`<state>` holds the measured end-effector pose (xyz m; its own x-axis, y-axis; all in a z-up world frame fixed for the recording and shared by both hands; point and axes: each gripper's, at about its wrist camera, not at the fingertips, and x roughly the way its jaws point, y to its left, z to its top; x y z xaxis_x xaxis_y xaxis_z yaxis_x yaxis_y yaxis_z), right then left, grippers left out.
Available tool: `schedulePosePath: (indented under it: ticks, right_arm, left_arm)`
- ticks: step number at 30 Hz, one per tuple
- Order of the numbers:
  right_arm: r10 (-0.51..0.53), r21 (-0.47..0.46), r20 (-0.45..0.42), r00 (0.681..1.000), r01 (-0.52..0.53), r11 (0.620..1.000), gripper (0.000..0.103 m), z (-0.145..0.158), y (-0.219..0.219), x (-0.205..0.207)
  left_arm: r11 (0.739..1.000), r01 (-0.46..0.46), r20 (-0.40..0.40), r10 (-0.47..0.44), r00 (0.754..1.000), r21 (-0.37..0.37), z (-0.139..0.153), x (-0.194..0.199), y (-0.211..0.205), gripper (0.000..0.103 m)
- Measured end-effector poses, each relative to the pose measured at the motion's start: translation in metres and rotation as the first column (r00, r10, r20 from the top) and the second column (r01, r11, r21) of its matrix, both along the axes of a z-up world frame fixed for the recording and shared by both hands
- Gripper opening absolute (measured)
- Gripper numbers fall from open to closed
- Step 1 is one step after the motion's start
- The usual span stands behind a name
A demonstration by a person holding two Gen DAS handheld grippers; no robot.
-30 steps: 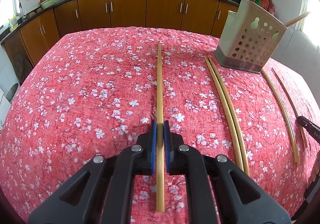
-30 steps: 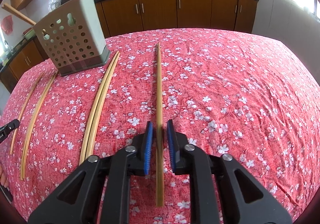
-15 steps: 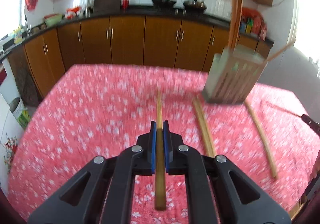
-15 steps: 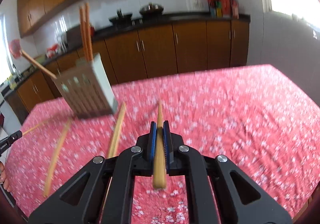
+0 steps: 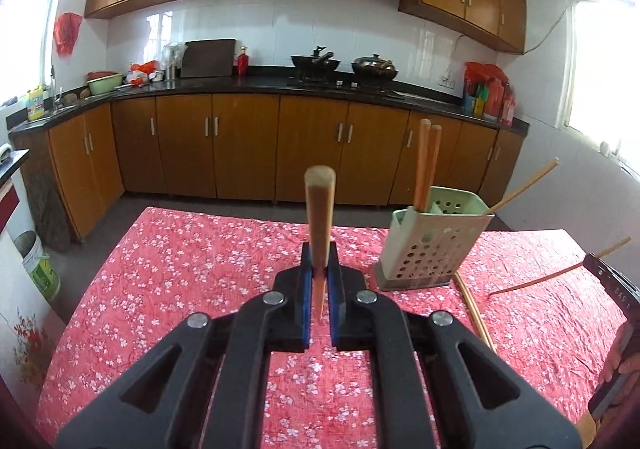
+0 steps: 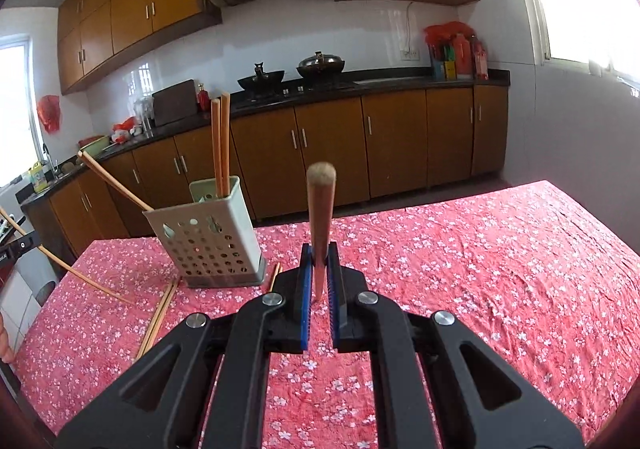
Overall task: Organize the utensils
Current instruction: 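Lift both held chopsticks upright over the beige holder, then open the right tool into the holder while the left tool releases its chopstick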
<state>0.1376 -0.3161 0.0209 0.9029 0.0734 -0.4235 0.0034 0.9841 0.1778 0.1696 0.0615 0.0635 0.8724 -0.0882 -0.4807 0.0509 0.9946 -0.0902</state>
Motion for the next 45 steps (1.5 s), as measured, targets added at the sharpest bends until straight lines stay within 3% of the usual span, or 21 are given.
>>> schedulePosePath:
  ticks: [10,15,20,28,33,35,37,45]
  right_arm:
    - [0.147,0.151,0.152,0.977,-0.170,0.974,0.008,0.076,0.008,-0.010]
    - [0.139,0.135,0.278,0.951,-0.182,0.974,0.008,0.113,0.026,-0.002]
    - [0.084,0.141,0.352,0.932,-0.142,0.980,0.008,0.122,0.042,0.027]
    - [0.089,0.069,0.235,0.968,-0.108,0.992,0.008,0.089,0.064,0.077]
    - [0.118,0.064,0.174,0.978,-0.131,0.989,0.009,0.078,0.071,0.083]
    - [0.121,0.047,0.175,0.977,-0.131,0.990,0.017,0.079,0.071,0.079]
    - [0.106,0.046,0.192,0.976,-0.117,0.992,0.047,0.081,0.067,0.072]
    - [0.052,0.073,0.233,0.971,-0.070,0.995,0.050,0.089,0.038,0.036]
  left_arm:
    - [0.981,0.192,0.113,-0.188,0.976,-0.021,0.060,-0.022,-0.042,0.007]
    - [0.978,0.206,0.228,-0.197,0.953,-0.014,0.099,-0.013,-0.065,0.007]
    - [0.979,0.197,0.241,-0.179,0.954,-0.053,0.112,0.021,-0.080,0.008]
    - [0.985,0.172,0.148,-0.167,0.975,-0.017,0.076,0.076,-0.101,0.007]
    - [0.987,0.161,0.114,-0.160,0.981,-0.003,0.061,0.098,-0.111,0.008]
    - [0.989,0.151,0.113,-0.150,0.982,0.003,0.059,0.100,-0.113,0.008]
    - [0.990,0.144,0.117,-0.143,0.983,0.001,0.058,0.101,-0.110,0.009]
    - [0.990,0.126,0.154,-0.115,0.981,-0.059,0.067,0.073,-0.088,0.020]
